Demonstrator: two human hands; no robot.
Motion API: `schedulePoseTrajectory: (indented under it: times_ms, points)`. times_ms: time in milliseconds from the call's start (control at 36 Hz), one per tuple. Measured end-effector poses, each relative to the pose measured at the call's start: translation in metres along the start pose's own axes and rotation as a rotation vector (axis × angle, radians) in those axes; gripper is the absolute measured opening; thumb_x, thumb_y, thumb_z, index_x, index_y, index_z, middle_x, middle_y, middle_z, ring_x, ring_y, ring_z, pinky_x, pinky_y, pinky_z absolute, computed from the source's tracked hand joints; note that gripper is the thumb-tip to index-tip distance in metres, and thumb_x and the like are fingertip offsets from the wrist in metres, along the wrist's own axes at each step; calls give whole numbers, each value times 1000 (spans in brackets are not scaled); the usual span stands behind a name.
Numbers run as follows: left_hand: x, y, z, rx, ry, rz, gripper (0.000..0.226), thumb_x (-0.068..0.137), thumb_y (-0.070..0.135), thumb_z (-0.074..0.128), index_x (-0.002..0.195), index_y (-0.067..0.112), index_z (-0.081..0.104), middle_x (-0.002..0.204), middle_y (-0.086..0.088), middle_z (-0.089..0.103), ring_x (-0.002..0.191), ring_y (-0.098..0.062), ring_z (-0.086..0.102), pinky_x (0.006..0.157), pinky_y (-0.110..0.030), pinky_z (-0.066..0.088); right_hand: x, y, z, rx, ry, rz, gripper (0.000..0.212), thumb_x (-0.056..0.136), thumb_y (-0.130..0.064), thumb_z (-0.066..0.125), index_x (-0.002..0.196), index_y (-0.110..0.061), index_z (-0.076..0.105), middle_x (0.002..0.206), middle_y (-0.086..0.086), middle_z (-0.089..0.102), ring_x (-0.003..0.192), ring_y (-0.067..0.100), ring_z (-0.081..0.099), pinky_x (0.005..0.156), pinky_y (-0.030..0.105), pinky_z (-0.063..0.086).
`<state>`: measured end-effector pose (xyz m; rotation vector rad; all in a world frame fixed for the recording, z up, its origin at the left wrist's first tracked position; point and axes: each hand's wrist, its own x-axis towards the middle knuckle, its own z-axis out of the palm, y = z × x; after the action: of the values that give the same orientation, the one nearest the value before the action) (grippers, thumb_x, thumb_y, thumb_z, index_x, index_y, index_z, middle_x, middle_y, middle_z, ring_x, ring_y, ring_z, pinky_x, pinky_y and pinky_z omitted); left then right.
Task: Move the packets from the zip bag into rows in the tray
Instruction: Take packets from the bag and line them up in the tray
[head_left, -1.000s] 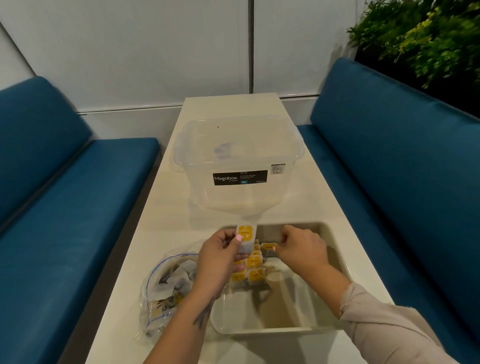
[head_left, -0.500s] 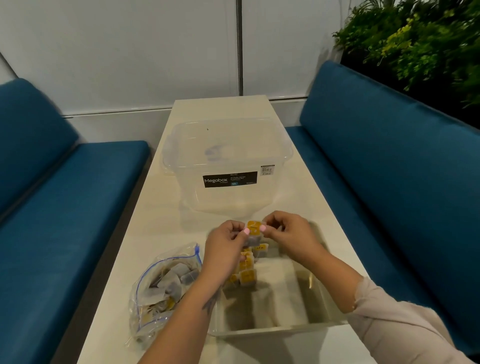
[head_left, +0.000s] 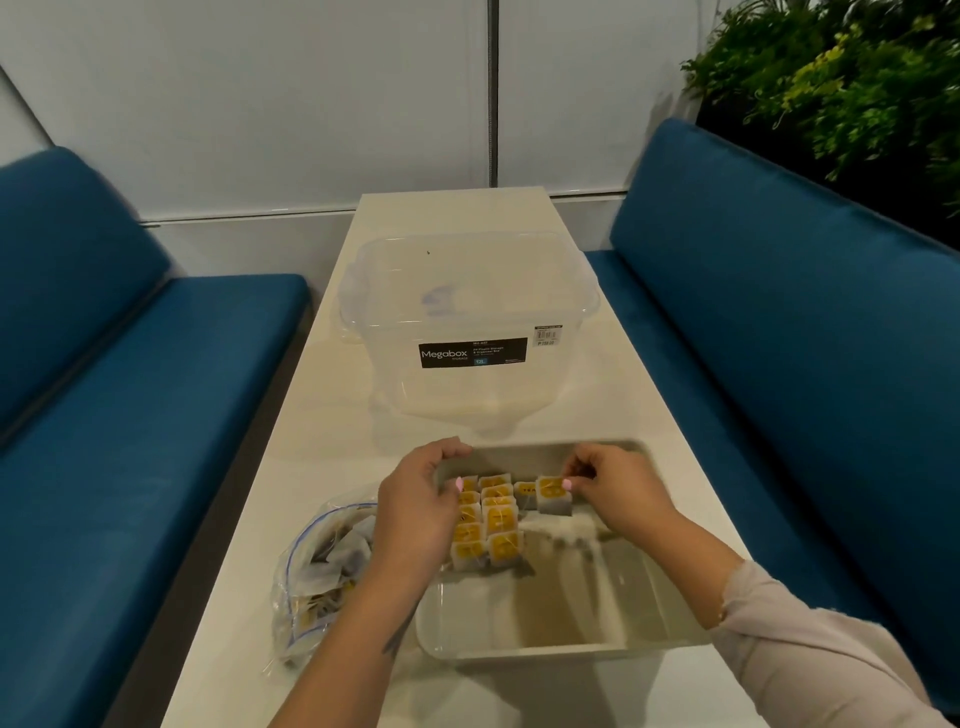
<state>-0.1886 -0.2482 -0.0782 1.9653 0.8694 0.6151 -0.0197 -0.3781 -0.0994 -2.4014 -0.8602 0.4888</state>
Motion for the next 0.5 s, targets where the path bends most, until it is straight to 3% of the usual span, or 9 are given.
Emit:
schedulePoseTrajectory:
  times_ms: [111, 222, 333, 500]
  points:
    - [-4, -4, 1, 37, -29, 4, 34, 88, 1, 57, 106, 30, 64, 114, 17, 59, 104, 4, 48, 84, -2, 30, 1, -2, 11, -121, -33, 27, 10, 87, -28, 64, 79, -29, 58, 82, -8, 64, 81, 16, 60, 65, 27, 45]
    - [-6, -6, 2, 52, -38, 7, 35, 87, 1, 57, 103, 31, 63, 113, 16, 60, 102, 4, 48, 75, 6, 28, 4, -7, 23, -117, -38, 68, 8, 86, -28, 67, 81, -30, 61, 90, -6, 67, 86, 16, 61, 68, 26, 45]
    - [-6, -6, 2, 25, -39, -2, 36, 86, -1, 59, 99, 32, 64, 116, 15, 62, 105, 3, 51, 90, -10, 33, 7, -11, 29, -127, -18, 83, 6, 86, -28, 67, 82, -29, 62, 88, -5, 67, 85, 18, 61, 66, 25, 43]
    - [-7, -3, 0, 22, -41, -8, 36, 87, 0, 58, 98, 34, 63, 114, 17, 60, 105, 5, 49, 90, -10, 32, 12, -14, 35, -106, 42, 116, 6, 87, -28, 64, 82, -31, 62, 85, -6, 68, 84, 18, 62, 62, 25, 41]
